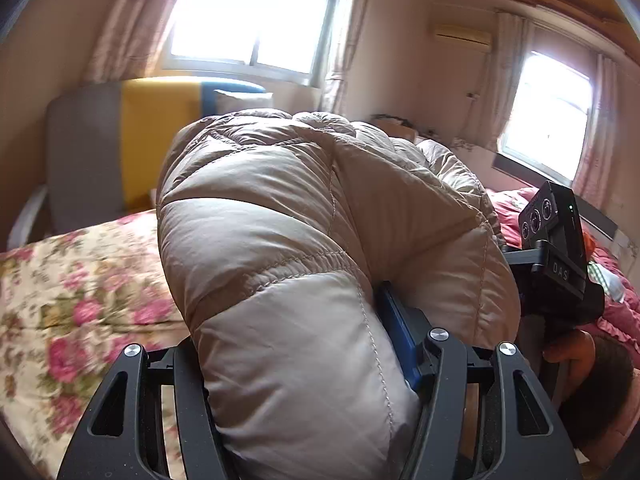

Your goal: Fold large clothes

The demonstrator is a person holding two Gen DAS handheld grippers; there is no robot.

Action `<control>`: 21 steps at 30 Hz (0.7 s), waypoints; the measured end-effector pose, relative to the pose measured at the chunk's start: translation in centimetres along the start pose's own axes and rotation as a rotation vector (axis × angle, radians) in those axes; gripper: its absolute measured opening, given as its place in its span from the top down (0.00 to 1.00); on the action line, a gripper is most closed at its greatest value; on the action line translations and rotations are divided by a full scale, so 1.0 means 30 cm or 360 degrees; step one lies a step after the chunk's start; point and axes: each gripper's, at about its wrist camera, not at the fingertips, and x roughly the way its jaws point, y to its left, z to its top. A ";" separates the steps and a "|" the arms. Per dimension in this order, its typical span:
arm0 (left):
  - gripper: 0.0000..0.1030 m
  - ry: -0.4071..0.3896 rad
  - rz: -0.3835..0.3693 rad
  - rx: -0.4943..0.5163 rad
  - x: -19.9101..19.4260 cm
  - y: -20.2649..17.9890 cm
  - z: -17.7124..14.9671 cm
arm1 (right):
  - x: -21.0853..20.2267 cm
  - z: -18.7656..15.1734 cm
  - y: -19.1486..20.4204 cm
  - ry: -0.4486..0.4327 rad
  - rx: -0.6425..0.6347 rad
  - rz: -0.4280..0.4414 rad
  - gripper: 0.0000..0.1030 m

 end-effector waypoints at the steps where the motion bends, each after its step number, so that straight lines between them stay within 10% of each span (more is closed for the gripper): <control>1: 0.43 0.0005 -0.0035 0.0017 0.035 -0.019 0.008 | -0.014 0.005 -0.021 -0.0022 0.0008 -0.0035 0.03; 12: 0.43 0.0079 -0.0348 0.0197 0.348 -0.188 0.036 | -0.163 0.036 -0.283 -0.0274 0.0127 -0.0357 0.03; 21: 0.26 0.0394 -0.0309 -0.0036 0.574 -0.112 -0.101 | -0.060 -0.054 -0.486 -0.0261 0.0353 -0.0568 0.02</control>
